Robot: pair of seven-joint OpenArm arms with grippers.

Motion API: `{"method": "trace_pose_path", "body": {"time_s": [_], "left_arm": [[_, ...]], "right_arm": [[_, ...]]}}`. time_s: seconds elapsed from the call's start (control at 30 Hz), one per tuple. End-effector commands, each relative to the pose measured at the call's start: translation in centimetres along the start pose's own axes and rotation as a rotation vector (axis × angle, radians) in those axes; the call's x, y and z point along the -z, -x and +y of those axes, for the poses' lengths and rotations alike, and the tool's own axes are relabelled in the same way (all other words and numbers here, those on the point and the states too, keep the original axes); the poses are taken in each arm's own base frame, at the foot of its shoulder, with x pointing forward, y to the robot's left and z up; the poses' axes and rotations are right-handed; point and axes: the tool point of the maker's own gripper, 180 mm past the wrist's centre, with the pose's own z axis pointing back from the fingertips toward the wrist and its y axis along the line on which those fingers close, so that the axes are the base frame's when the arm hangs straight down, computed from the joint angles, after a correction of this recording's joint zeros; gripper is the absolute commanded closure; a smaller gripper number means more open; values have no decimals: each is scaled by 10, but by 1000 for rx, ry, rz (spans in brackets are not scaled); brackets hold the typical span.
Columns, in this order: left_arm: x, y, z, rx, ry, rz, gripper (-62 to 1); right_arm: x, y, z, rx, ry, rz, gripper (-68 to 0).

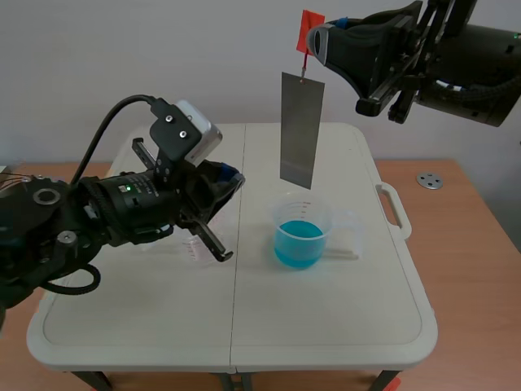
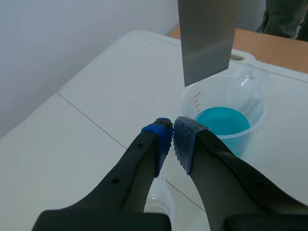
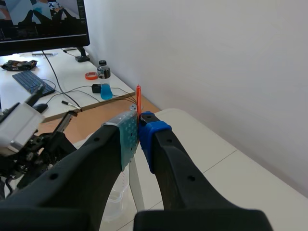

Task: Hold the metal plate by the orange handle, dip it into the blue solution, take it out and point at it, then put the plate back in the beaker on the left.
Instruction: 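Raise the plate and point at it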

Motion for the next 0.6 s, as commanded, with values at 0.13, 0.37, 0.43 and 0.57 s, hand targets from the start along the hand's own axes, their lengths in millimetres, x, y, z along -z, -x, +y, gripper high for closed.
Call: {"method": "trace_pose_path", "body": {"time_s": [0.13,0.37,0.43,0.57], "left_arm": [[17,-14,10,-19,-25,-45,-69],[22,-12,10,-6,-26,-36,-69],[22,-10,9,-7,-25,-32,-69],[22,-6,8,-12,-23,-16,-68]], "right_arm": [[-1,-15,0,-24,-14,-33,-13],[-1,-15,0,-24,-14,-34,-13],[-1,-15,0,-24,-14,-34,-13],[-1,-15,0,-24,-14,-34,-13]]}}
